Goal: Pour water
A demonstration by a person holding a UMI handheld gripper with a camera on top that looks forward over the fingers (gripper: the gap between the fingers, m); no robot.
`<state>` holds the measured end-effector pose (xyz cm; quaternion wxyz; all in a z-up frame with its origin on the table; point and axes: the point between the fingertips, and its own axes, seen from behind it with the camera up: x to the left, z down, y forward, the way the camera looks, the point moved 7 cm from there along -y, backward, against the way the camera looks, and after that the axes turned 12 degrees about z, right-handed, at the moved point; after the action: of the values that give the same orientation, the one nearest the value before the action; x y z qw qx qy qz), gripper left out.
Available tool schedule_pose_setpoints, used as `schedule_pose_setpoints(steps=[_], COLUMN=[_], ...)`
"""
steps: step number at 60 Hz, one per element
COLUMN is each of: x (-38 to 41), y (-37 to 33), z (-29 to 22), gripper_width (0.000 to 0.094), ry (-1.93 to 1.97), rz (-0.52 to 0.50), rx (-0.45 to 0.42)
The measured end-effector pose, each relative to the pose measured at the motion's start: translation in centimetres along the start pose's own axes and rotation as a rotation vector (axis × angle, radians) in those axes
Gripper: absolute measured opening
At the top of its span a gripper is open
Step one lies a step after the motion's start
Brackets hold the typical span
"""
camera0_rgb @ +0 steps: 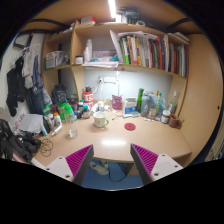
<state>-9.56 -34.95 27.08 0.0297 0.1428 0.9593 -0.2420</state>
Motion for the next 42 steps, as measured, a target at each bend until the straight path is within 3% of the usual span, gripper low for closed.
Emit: schedule_pose_setpoints(steps=[20, 42], x=[-0.2, 7.4], y=[-1.5, 7.7], z=[-1.3, 1.3], gripper_width=[0.0837, 0.0839], ry=[0.036, 0.046], rz=[0.048, -0.105], rx=[-0.008, -0.045])
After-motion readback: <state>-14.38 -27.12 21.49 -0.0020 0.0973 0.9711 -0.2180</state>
